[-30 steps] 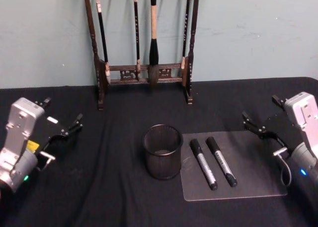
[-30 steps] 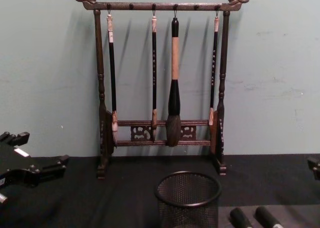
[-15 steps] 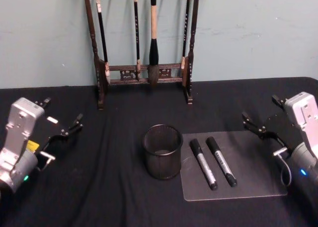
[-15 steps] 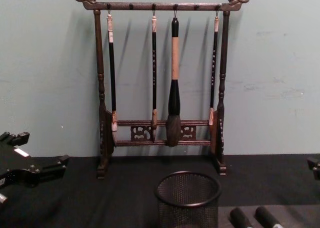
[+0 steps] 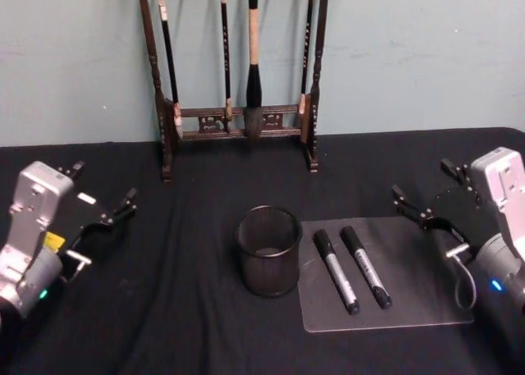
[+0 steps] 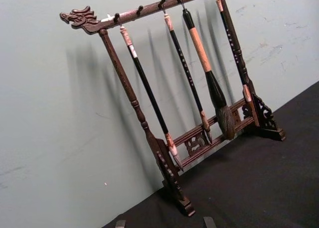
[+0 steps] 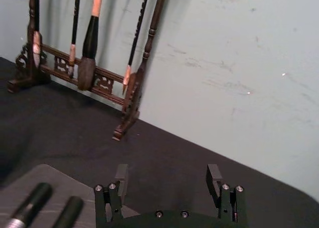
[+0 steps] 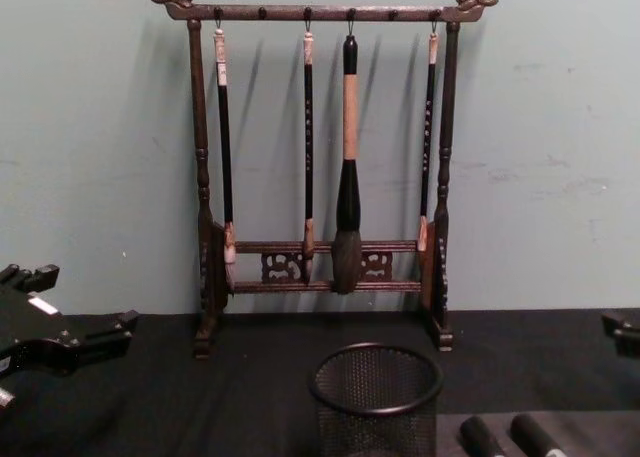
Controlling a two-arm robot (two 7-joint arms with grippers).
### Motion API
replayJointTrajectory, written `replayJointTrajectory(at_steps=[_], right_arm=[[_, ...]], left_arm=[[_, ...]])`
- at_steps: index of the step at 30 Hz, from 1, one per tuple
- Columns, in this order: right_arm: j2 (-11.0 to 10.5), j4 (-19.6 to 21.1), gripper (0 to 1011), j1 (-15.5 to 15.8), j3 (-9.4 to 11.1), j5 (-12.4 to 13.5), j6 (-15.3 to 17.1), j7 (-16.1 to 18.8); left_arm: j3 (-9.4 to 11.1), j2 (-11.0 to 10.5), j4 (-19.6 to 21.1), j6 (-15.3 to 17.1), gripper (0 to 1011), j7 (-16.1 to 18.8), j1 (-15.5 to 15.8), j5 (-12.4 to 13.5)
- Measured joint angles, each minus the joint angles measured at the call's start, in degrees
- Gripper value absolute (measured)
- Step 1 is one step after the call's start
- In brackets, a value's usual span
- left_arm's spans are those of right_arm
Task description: Pick up the water-based marker from the table and place it into the pen holder.
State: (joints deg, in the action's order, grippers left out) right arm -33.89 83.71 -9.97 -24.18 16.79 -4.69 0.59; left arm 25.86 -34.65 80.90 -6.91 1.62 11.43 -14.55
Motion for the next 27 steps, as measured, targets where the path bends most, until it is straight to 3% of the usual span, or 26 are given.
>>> replayJointTrajectory(at_steps=[7, 11, 27], right_arm=[[1.28, 2.33, 1002, 1.02, 1.91, 4.75, 4.65, 3.04], [1.84, 3.71, 1002, 1.52, 3.01, 7.68, 8.95, 4.95], [2.66, 4.09, 1002, 1.31, 2.12, 8.27, 17.51, 10.15]], left_arm=[[0.0, 0.0, 0.0, 0.0, 1009, 0.0, 0.0, 0.0], [0.0, 0.0, 0.0, 0.0, 1009, 0.0, 0.0, 0.0], [0.0, 0.0, 0.0, 0.0, 1009, 0.0, 0.0, 0.0]])
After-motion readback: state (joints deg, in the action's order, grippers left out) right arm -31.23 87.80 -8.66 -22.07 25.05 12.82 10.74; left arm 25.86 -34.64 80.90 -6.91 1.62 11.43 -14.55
